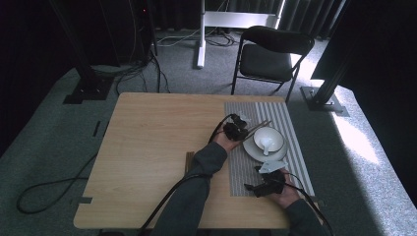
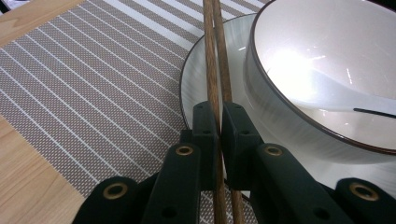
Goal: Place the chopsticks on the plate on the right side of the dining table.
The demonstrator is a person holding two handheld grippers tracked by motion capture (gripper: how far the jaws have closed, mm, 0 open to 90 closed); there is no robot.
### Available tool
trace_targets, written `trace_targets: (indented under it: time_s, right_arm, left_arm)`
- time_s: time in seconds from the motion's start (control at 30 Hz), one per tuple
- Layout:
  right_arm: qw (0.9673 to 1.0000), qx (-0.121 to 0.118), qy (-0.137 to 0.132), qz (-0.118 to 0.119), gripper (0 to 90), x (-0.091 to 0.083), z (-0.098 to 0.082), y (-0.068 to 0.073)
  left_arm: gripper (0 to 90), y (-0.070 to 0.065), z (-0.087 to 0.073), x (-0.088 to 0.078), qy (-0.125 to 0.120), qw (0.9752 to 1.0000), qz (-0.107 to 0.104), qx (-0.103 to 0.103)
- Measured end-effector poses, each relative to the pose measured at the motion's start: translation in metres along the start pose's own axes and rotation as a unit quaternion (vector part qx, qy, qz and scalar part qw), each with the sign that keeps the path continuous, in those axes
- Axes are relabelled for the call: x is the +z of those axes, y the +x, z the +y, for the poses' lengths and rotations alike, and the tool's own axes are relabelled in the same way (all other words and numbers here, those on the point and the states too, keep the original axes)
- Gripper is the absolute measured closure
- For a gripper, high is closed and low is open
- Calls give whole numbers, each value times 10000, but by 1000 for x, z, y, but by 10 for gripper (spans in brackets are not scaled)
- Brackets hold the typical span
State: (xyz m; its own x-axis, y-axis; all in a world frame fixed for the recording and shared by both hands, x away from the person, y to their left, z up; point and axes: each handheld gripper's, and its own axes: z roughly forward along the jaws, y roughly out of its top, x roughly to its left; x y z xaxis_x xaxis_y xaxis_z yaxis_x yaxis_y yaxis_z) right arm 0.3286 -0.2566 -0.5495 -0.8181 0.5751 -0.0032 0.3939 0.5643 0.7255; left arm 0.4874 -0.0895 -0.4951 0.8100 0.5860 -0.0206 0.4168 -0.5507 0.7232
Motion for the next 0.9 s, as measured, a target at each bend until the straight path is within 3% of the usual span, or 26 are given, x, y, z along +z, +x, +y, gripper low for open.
trace_targets:
  time_s: [0.27,0.9]
  right_arm:
    - [10000,0,0,0,126,0,0,0]
    - [10000,0,0,0,126,0,0,0]
  left_arm:
    - [844,3,1,5,-3,9999,-56,-105]
    - [843,4,6,14,68,9999,-116,-61]
